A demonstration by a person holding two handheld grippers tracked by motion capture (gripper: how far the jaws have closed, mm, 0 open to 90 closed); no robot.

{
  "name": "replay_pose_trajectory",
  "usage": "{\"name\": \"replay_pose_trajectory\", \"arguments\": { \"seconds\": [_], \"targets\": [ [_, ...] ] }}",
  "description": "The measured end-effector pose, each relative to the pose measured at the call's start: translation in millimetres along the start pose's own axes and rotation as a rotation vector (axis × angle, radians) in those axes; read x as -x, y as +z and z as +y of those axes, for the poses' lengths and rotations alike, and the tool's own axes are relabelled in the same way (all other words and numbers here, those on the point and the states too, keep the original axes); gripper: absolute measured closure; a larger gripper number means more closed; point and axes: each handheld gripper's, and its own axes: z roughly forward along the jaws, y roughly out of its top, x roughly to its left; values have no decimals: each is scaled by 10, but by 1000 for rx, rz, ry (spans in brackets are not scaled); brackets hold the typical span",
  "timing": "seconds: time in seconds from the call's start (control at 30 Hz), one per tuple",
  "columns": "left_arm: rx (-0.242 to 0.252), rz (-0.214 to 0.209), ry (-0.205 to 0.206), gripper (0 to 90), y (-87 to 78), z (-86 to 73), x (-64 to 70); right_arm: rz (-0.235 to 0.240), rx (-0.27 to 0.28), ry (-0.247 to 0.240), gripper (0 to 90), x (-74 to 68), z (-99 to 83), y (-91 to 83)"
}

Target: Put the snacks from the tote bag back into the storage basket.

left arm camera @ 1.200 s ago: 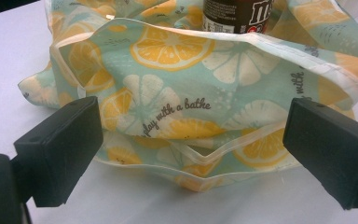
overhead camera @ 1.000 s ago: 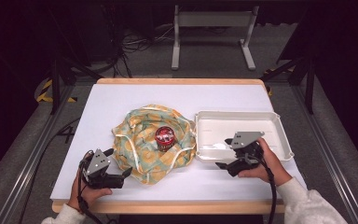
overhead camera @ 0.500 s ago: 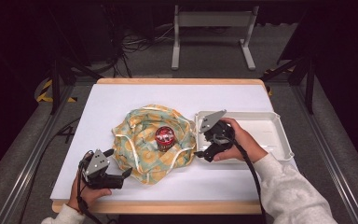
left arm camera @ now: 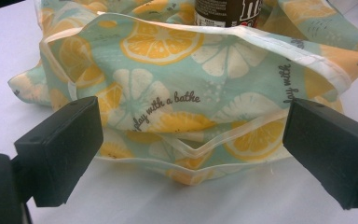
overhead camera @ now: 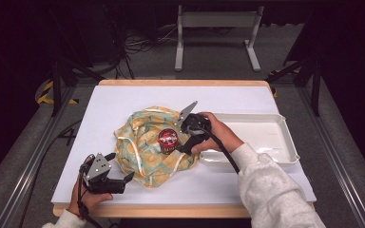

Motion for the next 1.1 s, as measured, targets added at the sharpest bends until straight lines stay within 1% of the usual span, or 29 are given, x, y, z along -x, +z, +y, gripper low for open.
{"name": "replay_pose_trajectory", "arguments": {
  "seconds": [0.07,0.13,0.17,0.23,0.27,0.33,0.37,0.4,0.43,0.47,0.5,0.53,0.57,0.6,0.67,0.7,0.77,0.8,0.83,0.87,0.9,0.97,1.0,1.03,1.1],
  "targets": [
    [1,-1,-3,54,-4,-6,-3,12,-3,-1,134,3,51,52],
    [-2,1,1,54,-8,-11,-2,14,-2,5,136,5,100,92],
    [0,1,-2,54,-11,-13,0,29,3,10,138,4,124,122],
    [-1,2,-7,54,-19,-19,0,22,-9,-1,133,-11,163,172],
    [0,5,-7,54,-21,-23,-5,27,-15,-4,132,-7,183,196],
    [-1,8,-9,54,-28,-26,-10,25,-20,-2,127,-8,220,234],
    [-2,8,-9,55,-32,-27,-7,30,-22,13,127,-2,240,257],
    [-2,6,-11,54,-37,-29,-5,40,-20,19,124,8,248,279],
    [-2,6,-11,54,-37,-29,-5,40,-20,19,124,8,248,279],
    [-1,7,-10,54,-37,-30,-7,33,-34,21,116,25,266,316],
    [0,5,-8,54,-45,-32,-11,28,-55,34,117,42,287,381],
    [0,5,-8,54,-45,-32,-11,28,-55,34,117,42,287,381],
    [3,4,-10,54,-47,-36,-13,38,-54,45,119,46,294,404],
    [5,2,-16,55,-49,-40,-13,48,-52,50,130,51,304,429],
    [6,1,-15,54,-50,-44,-20,51,-56,53,145,43,318,467],
    [5,4,-18,54,-56,-45,-25,47,-61,58,157,43,326,485],
    [10,5,-28,54,-69,-46,-35,21,-79,70,190,32,344,529],
    [14,7,-23,55,-69,-44,-38,39,-78,72,195,28,352,547],
    [16,6,-22,54,-69,-41,-36,46,-82,70,191,23,359,560],
    [11,4,-27,54,-63,-42,-25,37,-97,68,203,11,372,584],
    [3,6,-14,55,-56,-40,-24,32,-111,59,206,14,380,598],
    [-4,5,-6,54,-50,-39,-10,24,-119,74,249,17,380,618],
    [-4,5,-6,55,-50,-39,-10,24,-119,74,249,17,380,618],
    [-3,3,-4,55,-50,-37,-9,35,-113,102,247,37,368,634],
    [-1,4,-7,54,-56,-37,-9,39,-109,106,249,54,360,633]
  ]
}}
